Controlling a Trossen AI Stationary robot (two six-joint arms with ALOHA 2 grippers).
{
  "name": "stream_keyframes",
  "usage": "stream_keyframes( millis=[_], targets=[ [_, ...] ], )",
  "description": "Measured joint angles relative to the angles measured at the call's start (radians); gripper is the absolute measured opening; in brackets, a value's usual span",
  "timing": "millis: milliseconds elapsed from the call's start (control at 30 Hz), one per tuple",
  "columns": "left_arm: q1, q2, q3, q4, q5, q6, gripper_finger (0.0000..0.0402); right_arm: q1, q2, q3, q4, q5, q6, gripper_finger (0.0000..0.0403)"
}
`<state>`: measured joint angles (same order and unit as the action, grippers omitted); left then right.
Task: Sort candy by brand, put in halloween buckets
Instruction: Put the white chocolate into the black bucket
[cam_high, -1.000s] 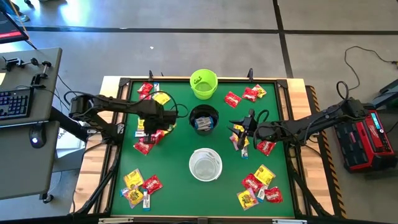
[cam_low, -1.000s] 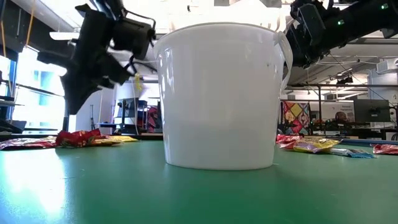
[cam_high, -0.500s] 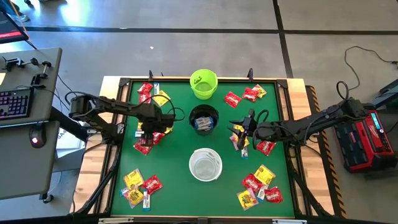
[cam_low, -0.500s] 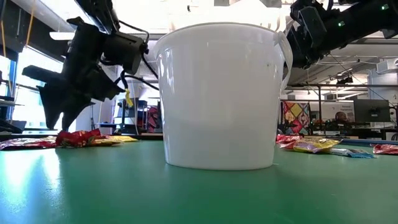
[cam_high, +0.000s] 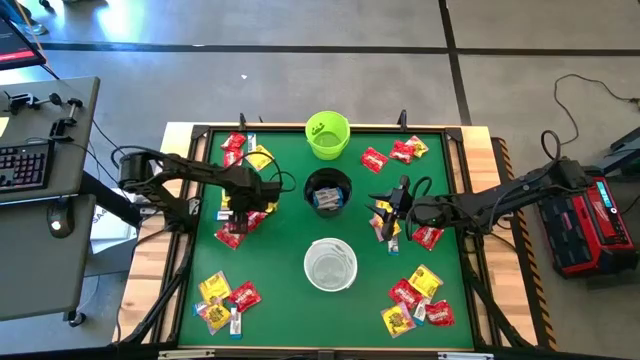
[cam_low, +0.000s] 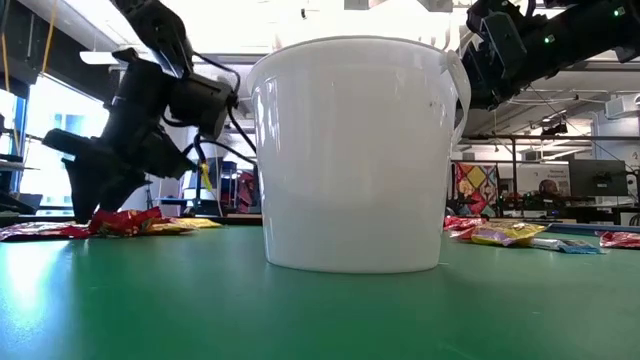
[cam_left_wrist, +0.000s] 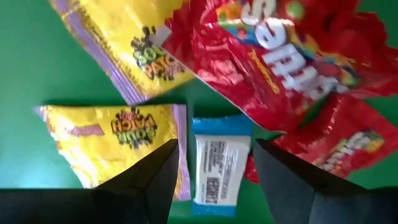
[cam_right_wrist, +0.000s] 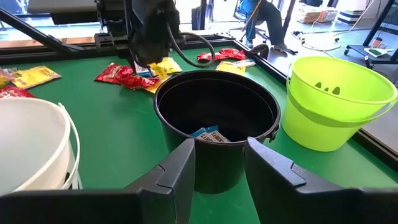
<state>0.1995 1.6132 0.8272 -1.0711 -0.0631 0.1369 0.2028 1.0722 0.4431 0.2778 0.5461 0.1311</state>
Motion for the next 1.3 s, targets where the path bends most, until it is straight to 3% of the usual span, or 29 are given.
stream_keyframes(
  millis=[267,500,900,1300],
  targets=[
    [0.011,0.076,0.005,0.033,-0.001,0.022,0.02,0.0,0.0,0.0,-0.003,0.0,-0.001,0.0126],
    [0.011,0.068,0.004,0.047,0.0,0.023,0.0192,0.0,0.0,0.0,-0.003,0.0,-0.001,0.0126],
    [0.01,0.071,0.012,0.047,0.002,0.032,0.0085,0.0,0.0,0.0,-0.003,0.0,0.0,0.0126],
    [0.015,0.073,0.079,0.03,-0.001,0.074,0.0005,0.0,0.0,0.0,-0.002,0.006,0.002,0.0126]
  ],
)
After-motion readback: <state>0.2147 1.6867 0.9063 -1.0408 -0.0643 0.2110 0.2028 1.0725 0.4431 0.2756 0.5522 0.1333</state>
